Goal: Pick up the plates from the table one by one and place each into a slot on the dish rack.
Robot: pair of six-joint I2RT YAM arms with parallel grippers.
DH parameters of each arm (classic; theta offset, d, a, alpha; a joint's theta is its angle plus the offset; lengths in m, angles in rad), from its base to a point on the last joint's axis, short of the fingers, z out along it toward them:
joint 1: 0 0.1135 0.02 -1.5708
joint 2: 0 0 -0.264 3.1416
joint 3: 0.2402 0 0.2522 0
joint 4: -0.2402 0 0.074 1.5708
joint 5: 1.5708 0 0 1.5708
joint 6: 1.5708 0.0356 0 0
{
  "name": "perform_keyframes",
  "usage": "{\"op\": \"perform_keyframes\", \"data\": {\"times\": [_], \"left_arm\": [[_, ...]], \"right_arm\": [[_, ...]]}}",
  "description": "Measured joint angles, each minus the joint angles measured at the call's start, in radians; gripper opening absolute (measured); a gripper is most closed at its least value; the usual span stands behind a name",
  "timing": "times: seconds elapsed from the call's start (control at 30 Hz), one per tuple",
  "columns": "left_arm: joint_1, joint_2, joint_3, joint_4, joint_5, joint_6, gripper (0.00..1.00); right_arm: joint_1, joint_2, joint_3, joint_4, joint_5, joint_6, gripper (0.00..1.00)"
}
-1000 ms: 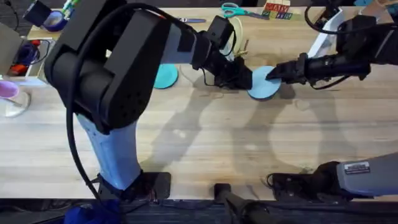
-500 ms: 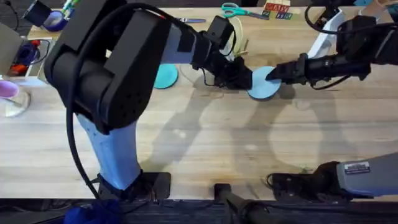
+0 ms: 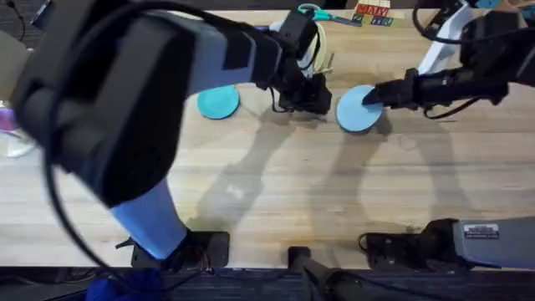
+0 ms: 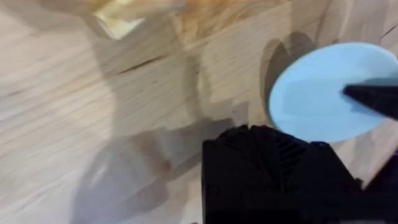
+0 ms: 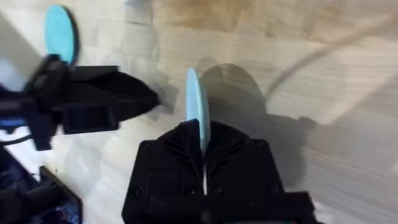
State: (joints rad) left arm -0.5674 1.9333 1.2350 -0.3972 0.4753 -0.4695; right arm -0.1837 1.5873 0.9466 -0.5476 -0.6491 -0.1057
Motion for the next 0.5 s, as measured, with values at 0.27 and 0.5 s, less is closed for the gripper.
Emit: {"op": "perform_keyframes", "data": {"times": [0.27, 0.5], "left_arm": [[0.008, -0.197, 0.015, -0.147, -0.116, 0.113, 0.040], [0.063, -0.373, 0.017, -0.313, -0.151, 0.196, 0.041]], "right_arm": [[0.000, -0.186, 0.000, -0.029, 0.030, -0.011, 0.029], [0.000, -0.377, 0.000, -0.110, 0.032, -0.015, 0.029]]}}
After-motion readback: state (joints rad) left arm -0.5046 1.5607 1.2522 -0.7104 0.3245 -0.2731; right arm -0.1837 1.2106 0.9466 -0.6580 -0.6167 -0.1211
